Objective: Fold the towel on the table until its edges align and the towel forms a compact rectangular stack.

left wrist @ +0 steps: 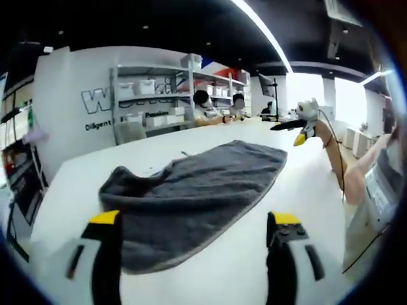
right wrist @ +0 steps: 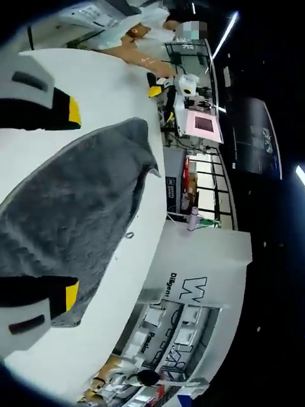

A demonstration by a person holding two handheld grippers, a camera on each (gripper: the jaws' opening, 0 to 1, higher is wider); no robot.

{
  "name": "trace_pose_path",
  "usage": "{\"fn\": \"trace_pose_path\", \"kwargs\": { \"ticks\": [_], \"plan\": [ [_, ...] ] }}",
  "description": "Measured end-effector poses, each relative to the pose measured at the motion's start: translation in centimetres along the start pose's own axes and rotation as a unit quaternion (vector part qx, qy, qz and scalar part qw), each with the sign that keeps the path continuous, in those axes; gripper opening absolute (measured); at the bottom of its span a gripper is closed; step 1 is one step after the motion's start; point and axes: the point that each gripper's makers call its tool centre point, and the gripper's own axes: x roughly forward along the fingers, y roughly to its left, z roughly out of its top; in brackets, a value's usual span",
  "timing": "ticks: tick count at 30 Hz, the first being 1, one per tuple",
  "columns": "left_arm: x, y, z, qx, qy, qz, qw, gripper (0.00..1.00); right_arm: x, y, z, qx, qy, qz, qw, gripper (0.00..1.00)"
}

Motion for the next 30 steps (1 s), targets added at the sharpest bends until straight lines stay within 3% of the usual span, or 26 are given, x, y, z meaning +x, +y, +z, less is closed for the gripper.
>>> {"fn": "trace_pose_path", "kwargs": {
  "ticks": [5, 8, 14, 17, 30],
  "plan": [
    [0.4, 0.0, -0.5, 0.003, 0.014, 0.002, 0.9999, 0.99, -0.6, -0.7, -1.8, 0.021, 0.010, -0.019, 0.9996, 0.99],
    [0.4, 0.0, -0.6, 0.004, 0.017, 0.003, 0.9998, 0.99, -0.8, -1.0, -1.6, 0.018, 0.010, -0.030, 0.9993, 0.99],
    [0.7, -0.4, -0.4, -0.012, 0.007, -0.015, 0.9998, 0.99, -0.7, -0.3, -0.9, 0.016, -0.002, -0.018, 0.9997, 0.99],
    [0.8, -0.6, -0.7, 0.012, 0.024, -0.008, 0.9996, 0.99, -0.2, -0.2, -1.3, 0.019, 0.003, -0.011, 0.9997, 0.99],
    [1.0, 0.0, 0.1, 0.001, 0.018, 0.000, 0.9998, 0.99, 0.5, -0.8, -2.6, 0.050, 0.012, 0.001, 0.9987, 0.98]
  ]
}}
